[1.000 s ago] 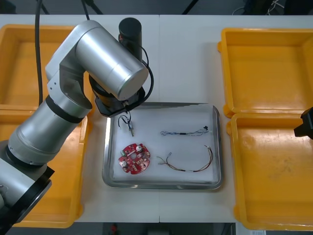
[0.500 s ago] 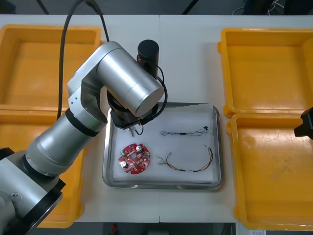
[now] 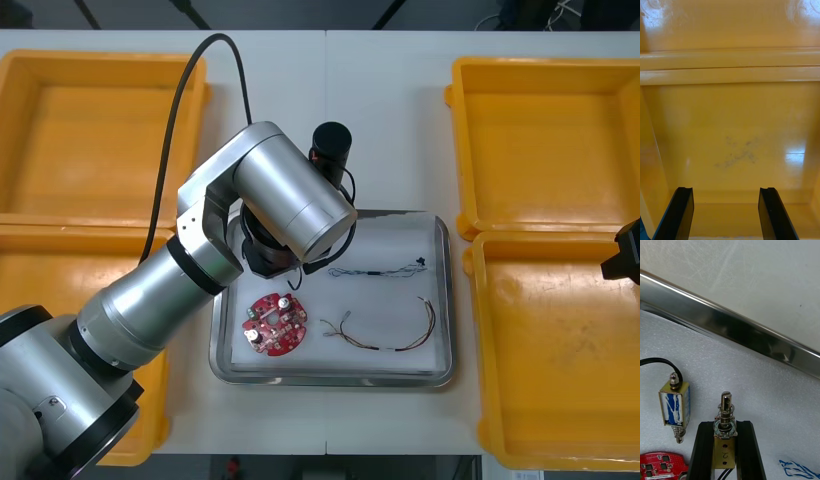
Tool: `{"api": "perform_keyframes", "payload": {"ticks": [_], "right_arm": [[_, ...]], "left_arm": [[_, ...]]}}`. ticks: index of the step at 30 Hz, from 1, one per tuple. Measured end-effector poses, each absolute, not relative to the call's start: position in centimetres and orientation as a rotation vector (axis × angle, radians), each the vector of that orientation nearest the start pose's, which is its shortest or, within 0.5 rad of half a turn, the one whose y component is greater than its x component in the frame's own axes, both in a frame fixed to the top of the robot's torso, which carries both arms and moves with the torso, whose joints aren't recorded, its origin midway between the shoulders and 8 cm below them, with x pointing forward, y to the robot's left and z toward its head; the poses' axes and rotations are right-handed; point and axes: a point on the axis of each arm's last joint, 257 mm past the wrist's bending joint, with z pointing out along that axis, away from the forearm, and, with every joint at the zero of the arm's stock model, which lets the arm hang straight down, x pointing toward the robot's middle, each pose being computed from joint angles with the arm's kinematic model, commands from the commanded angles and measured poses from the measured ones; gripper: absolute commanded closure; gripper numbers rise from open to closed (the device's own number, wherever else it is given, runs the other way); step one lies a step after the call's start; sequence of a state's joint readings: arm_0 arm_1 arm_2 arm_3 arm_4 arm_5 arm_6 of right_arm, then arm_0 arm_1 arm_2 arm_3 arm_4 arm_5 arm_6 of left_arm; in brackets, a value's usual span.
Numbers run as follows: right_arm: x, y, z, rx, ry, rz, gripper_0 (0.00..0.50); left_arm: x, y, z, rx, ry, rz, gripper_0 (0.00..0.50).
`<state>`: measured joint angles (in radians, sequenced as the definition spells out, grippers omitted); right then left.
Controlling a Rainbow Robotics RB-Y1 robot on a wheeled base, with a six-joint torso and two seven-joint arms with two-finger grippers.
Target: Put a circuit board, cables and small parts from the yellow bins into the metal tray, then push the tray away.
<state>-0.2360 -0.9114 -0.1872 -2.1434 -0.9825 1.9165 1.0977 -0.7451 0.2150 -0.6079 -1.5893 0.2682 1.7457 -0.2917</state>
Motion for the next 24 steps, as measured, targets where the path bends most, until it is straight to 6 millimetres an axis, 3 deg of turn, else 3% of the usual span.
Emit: {"api": "perform_keyframes", "payload": {"ticks": [12,15,17,20,24], "right_arm": [[36.97,-35.74,-16.17,0.058,2.774,0.01,0.0],[36.97,-35.74,-16.17,0.058,2.774,0.01,0.0],[36.97,-35.74,-16.17,0.058,2.774,0.01,0.0],[36.97,-35.74,-16.17,0.058,2.774,0.01,0.0],[36.97,-35.74,-16.17,0.058,2.774,0.01,0.0]], "left_arm": [[47.06,5.64,-26.96,-0.579,2.615,-0.046,0.485],[47.05,5.72,-27.16,-0.576,2.611,-0.04,0.436],[47.03,5.76,-27.25,-0.575,2.61,-0.038,0.342],[47.01,5.82,-27.34,-0.577,2.61,-0.036,0.259],[47.02,5.85,-27.34,-0.577,2.608,-0.035,0.216]]}}
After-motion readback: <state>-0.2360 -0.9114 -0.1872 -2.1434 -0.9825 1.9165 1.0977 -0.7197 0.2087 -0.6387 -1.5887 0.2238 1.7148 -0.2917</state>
